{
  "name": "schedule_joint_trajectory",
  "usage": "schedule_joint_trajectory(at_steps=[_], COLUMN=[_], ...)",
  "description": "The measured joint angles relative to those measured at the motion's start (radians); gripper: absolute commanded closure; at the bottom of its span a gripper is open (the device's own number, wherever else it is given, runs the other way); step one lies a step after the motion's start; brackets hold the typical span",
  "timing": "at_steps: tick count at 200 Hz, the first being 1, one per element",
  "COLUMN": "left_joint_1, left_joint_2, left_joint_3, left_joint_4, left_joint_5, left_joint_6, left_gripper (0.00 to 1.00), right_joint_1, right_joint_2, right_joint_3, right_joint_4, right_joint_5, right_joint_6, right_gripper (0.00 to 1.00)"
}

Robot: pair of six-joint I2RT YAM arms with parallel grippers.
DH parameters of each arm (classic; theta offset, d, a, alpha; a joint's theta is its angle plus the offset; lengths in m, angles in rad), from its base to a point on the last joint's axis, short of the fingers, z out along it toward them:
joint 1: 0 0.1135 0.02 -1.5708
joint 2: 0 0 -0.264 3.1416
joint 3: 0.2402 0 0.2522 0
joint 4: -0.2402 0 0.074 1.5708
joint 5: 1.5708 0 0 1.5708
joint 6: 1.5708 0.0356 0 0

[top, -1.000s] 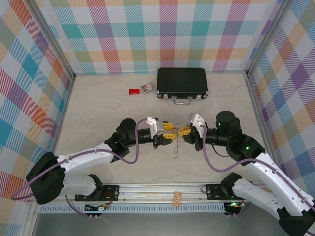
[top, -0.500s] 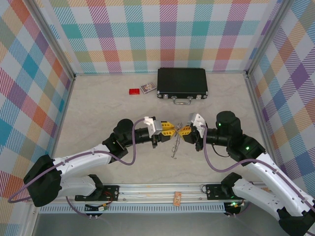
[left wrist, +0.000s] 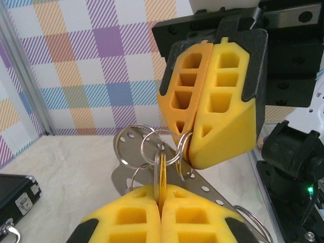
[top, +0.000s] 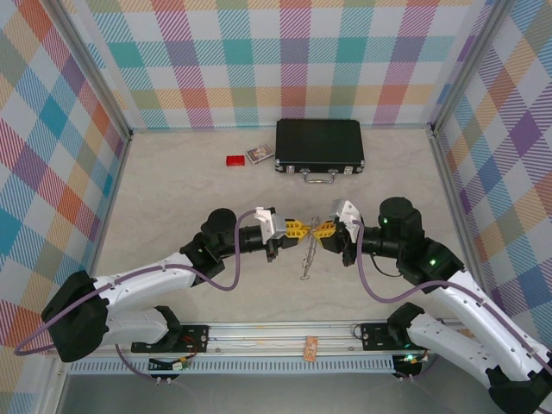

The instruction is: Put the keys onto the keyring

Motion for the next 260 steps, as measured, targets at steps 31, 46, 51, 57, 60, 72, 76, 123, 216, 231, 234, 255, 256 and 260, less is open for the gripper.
schedule_joint_trajectory(at_steps=[31,46,51,57,60,72,76,123,216,231,234,255,256,260], left_joint_1=[0.000,-0.001,-0.001,-0.001,-0.001,-0.001,-0.001,-0.002,-0.002,-0.002,-0.002,-0.002,-0.002,-0.002], left_joint_2=[-0.032,-0.054,-0.060,-0.067,-0.069,-0.076,-0.077,-0.086,-0.086,-0.086,-0.086,-0.086,-0.086,-0.086], left_joint_3=[0.036,0.055,0.060,0.069,0.072,0.099,0.108,0.208,0.379,0.403,0.407,0.428,0.429,0.432], left_joint_4=[-0.119,-0.184,-0.209,-0.238,-0.253,-0.317,-0.334,-0.536,-0.850,-0.887,-0.895,-0.946,-0.950,-0.960], left_joint_5=[-0.034,-0.049,-0.055,-0.063,-0.066,-0.080,-0.084,-0.132,-0.210,-0.217,-0.220,-0.241,-0.243,-0.245], left_joint_6=[0.044,0.069,0.077,0.089,0.094,0.116,0.124,0.196,0.299,0.318,0.322,0.355,0.358,0.364], left_gripper=[1.00,1.00,1.00,1.00,1.00,1.00,1.00,1.00,1.00,1.00,1.00,1.00,1.00,1.00], right_joint_1=[0.000,0.000,0.000,0.000,0.000,0.000,0.000,0.000,-0.002,-0.002,-0.001,-0.001,-0.002,-0.001], right_joint_2=[-0.025,-0.037,-0.040,-0.046,-0.048,-0.054,-0.054,-0.033,0.098,0.094,0.092,0.078,0.077,0.076], right_joint_3=[-0.074,-0.119,-0.134,-0.150,-0.158,-0.186,-0.194,-0.319,-0.415,-0.416,-0.416,-0.414,-0.413,-0.411], right_joint_4=[0.084,0.151,0.175,0.202,0.214,0.266,0.282,0.567,0.885,0.869,0.864,0.824,0.821,0.813], right_joint_5=[0.004,0.008,0.008,0.008,0.008,0.011,0.011,0.010,0.024,0.034,0.037,0.039,0.038,0.038], right_joint_6=[0.035,0.053,0.058,0.066,0.068,0.076,0.082,0.171,0.229,0.229,0.228,0.226,0.226,0.225], right_gripper=[1.00,1.00,1.00,1.00,1.00,1.00,1.00,1.00,0.67,0.64,0.64,0.63,0.63,0.64])
